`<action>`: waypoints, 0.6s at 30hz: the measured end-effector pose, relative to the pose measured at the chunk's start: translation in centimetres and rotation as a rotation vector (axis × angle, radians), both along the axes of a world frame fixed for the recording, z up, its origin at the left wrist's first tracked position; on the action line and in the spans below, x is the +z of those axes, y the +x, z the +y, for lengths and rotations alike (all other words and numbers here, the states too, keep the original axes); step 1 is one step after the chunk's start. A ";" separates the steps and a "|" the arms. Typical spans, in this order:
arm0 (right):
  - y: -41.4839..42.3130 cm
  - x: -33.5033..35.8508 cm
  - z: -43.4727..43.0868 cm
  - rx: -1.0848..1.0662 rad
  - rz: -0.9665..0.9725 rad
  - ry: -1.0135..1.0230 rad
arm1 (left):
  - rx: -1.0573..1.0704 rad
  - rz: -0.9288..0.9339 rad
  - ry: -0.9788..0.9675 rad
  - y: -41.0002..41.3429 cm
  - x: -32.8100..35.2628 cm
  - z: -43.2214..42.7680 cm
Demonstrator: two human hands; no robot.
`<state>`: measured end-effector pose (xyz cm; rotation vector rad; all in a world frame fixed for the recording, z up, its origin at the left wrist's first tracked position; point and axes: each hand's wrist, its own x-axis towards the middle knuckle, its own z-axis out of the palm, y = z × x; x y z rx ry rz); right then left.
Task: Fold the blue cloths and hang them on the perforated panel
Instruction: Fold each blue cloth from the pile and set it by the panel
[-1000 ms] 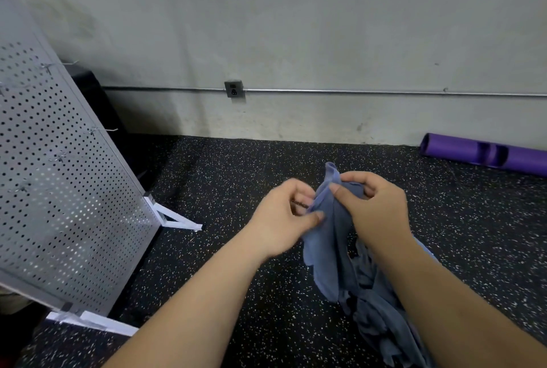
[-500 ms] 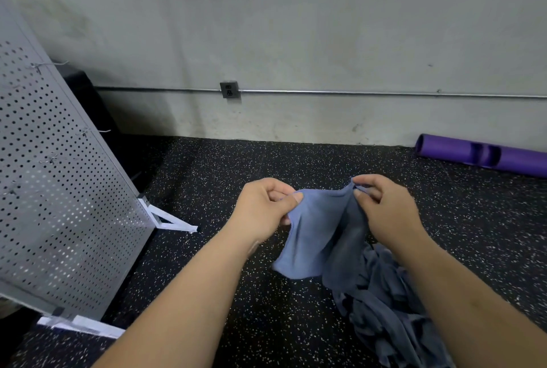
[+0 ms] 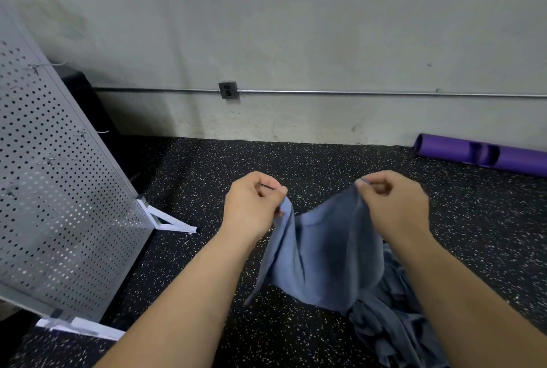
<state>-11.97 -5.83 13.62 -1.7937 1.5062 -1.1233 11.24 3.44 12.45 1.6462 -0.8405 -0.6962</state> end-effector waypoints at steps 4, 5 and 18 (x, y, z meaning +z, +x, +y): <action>2.1 0.4 1.7 0.274 -0.099 0.014 | -0.219 0.203 0.026 -1.8 1.2 0.2; 2.4 0.4 2.0 0.317 -0.090 0.012 | -0.259 0.239 0.030 -2.1 1.3 0.2; 2.6 0.9 3.0 0.403 -0.066 -0.052 | -0.318 -0.017 -0.023 -2.3 1.8 0.7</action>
